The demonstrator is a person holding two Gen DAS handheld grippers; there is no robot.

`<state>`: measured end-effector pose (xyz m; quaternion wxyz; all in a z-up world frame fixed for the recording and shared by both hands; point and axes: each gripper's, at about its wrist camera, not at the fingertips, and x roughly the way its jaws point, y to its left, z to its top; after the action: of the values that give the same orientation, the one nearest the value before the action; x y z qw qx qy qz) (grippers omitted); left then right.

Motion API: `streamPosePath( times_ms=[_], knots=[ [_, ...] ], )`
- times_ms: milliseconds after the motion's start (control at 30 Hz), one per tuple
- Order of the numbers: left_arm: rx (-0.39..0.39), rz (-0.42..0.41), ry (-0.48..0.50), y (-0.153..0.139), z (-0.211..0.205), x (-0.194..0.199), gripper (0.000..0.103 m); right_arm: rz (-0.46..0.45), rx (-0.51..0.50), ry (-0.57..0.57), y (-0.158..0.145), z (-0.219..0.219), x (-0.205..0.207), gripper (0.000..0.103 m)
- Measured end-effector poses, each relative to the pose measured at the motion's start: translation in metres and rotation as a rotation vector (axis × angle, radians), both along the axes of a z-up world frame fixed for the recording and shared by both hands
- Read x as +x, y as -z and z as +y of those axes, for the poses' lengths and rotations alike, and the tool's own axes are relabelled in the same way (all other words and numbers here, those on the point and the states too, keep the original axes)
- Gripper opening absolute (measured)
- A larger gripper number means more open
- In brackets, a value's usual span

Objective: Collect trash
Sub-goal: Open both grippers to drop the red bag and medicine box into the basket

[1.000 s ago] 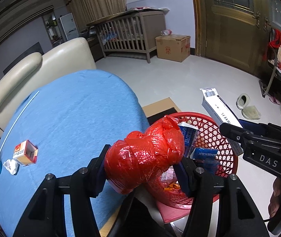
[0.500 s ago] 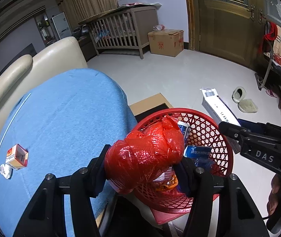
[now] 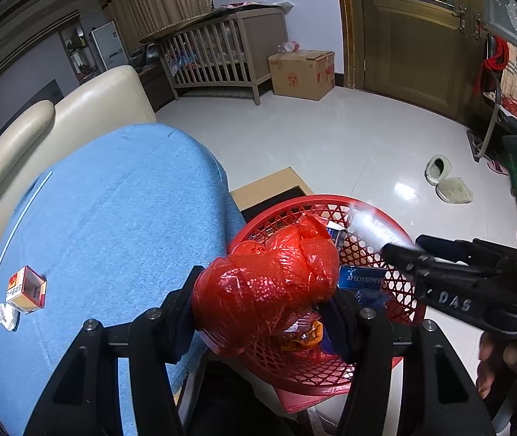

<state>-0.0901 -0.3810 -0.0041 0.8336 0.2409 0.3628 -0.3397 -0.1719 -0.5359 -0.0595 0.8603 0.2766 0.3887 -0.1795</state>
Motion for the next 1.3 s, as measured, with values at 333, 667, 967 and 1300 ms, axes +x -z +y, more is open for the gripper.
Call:
streamPosePath(
  times_ms=[333,667,967,1300],
  knots=[
    [0.007,0.024,-0.007,0.007,0.0,0.005,0.062,-0.06,-0.027,0.061,-0.018,-0.006,-0.014,0.07],
    [0.027,0.031,0.022,0.012,-0.015,0.001,0.062,-0.135,-0.026,0.14,-0.039,-0.024,-0.034,0.071],
    [0.05,0.043,0.047,0.021,-0.027,-0.002,0.062,-0.165,-0.026,0.162,-0.046,-0.029,-0.042,0.071],
    [0.065,0.235,0.056,0.052,-0.043,0.011,0.07,-0.188,-0.024,0.184,-0.052,-0.033,-0.05,0.071]
  ],
)
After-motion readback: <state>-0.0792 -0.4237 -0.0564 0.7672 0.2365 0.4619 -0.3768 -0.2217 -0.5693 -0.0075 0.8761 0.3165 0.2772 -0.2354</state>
